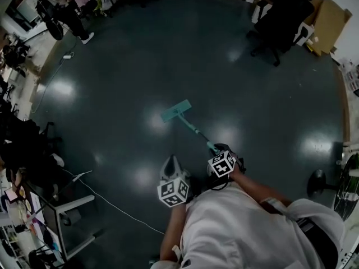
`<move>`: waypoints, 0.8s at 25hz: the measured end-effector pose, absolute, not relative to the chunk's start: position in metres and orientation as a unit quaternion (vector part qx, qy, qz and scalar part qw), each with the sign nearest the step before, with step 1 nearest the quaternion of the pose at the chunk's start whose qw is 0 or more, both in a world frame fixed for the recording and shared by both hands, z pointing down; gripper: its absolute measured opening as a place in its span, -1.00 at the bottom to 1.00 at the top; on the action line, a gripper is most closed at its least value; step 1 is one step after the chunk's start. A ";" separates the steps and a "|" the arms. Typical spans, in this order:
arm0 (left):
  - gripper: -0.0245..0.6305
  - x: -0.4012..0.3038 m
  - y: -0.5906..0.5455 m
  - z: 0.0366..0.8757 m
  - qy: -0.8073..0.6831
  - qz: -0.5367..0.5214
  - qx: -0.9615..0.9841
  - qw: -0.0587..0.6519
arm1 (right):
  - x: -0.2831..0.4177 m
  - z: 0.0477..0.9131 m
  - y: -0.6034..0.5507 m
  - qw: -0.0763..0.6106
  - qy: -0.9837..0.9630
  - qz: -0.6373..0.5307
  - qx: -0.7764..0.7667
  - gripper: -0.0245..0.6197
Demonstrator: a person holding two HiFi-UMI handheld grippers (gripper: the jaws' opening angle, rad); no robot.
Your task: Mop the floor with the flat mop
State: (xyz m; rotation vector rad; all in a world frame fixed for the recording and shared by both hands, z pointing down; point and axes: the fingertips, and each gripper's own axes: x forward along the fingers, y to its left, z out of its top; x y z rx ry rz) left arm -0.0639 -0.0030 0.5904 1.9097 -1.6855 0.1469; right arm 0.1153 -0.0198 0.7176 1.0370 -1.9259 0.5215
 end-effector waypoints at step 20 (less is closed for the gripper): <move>-0.92 -0.153 0.005 0.615 -0.655 0.074 0.679 0.324 | -0.004 0.787 -0.238 0.431 -0.768 0.176 0.440 -0.59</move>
